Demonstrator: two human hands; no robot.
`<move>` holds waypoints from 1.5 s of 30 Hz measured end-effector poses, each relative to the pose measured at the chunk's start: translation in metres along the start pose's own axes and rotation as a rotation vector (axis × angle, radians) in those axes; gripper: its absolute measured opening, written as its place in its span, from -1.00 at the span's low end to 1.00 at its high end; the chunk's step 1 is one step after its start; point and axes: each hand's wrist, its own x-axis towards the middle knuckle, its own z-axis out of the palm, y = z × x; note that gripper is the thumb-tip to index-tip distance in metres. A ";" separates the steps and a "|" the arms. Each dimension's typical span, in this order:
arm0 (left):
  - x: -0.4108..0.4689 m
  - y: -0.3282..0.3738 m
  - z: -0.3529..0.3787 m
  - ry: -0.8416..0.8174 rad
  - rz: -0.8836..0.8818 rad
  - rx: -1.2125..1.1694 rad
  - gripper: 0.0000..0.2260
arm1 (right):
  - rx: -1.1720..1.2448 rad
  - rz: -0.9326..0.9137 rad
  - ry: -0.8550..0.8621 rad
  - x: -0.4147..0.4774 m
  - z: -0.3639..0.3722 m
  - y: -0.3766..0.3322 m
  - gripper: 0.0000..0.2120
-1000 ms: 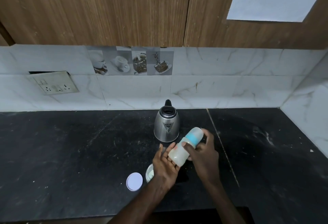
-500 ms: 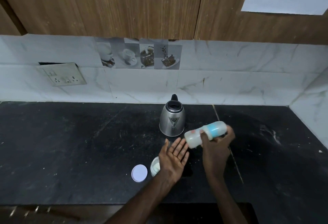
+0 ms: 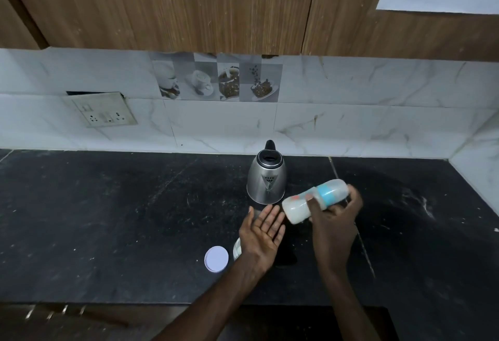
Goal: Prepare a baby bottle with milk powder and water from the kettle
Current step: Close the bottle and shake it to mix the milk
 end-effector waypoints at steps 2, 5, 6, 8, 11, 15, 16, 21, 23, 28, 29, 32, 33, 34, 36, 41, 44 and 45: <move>0.001 -0.003 0.001 0.002 -0.006 -0.019 -0.50 | -0.058 -0.041 -0.042 -0.003 0.005 -0.005 -0.28; 0.002 -0.007 0.004 0.006 -0.018 -0.023 -0.52 | -0.150 -0.099 -0.176 -0.006 0.004 -0.005 -0.25; 0.003 -0.007 0.005 0.000 -0.017 -0.015 -0.53 | -0.128 -0.097 -0.124 -0.002 0.003 -0.006 -0.26; 0.003 -0.006 0.006 -0.030 -0.012 0.014 -0.52 | -0.007 -0.061 0.032 0.003 0.002 -0.010 -0.26; 0.003 -0.008 0.007 -0.018 -0.017 -0.014 -0.54 | -0.081 -0.072 -0.064 -0.004 0.003 -0.007 -0.24; 0.006 -0.005 0.007 -0.026 -0.010 0.004 -0.50 | -0.096 -0.035 -0.153 -0.001 -0.004 0.004 -0.26; 0.006 -0.004 0.007 -0.030 -0.005 0.023 -0.50 | -0.029 -0.008 -0.058 0.003 -0.005 0.006 -0.27; 0.005 -0.002 0.007 -0.027 -0.005 -0.004 -0.49 | -0.119 0.005 -0.134 -0.001 -0.001 0.017 -0.31; 0.005 -0.002 0.009 -0.037 0.007 0.001 -0.48 | -0.107 0.008 -0.119 0.002 -0.003 0.018 -0.31; 0.007 -0.001 0.009 -0.021 -0.005 -0.001 -0.50 | -0.079 0.009 -0.095 0.004 0.000 0.014 -0.29; 0.008 -0.002 0.010 -0.025 -0.008 -0.015 -0.50 | -0.130 -0.002 -0.185 0.001 0.000 0.016 -0.28; 0.011 -0.003 0.012 -0.034 0.003 -0.006 -0.50 | -0.122 -0.006 -0.142 0.004 -0.002 0.015 -0.27; 0.011 -0.003 0.012 -0.030 0.006 0.023 -0.50 | -0.063 0.011 -0.058 0.008 -0.003 0.013 -0.28; 0.011 -0.002 0.012 -0.026 0.005 0.041 -0.50 | -0.014 0.022 -0.003 0.012 -0.004 0.012 -0.28; 0.010 -0.003 0.012 -0.003 -0.006 0.040 -0.51 | -0.038 0.002 -0.051 0.014 -0.003 0.010 -0.30; 0.011 -0.004 0.012 -0.003 -0.008 0.042 -0.49 | -0.089 -0.017 -0.055 0.026 -0.010 0.010 -0.31; 0.010 -0.003 0.013 0.002 -0.015 0.041 -0.48 | -0.019 -0.021 0.054 0.031 -0.015 0.007 -0.26; 0.010 -0.003 0.014 0.004 -0.013 0.040 -0.48 | -0.061 -0.031 -0.025 0.029 -0.014 0.009 -0.26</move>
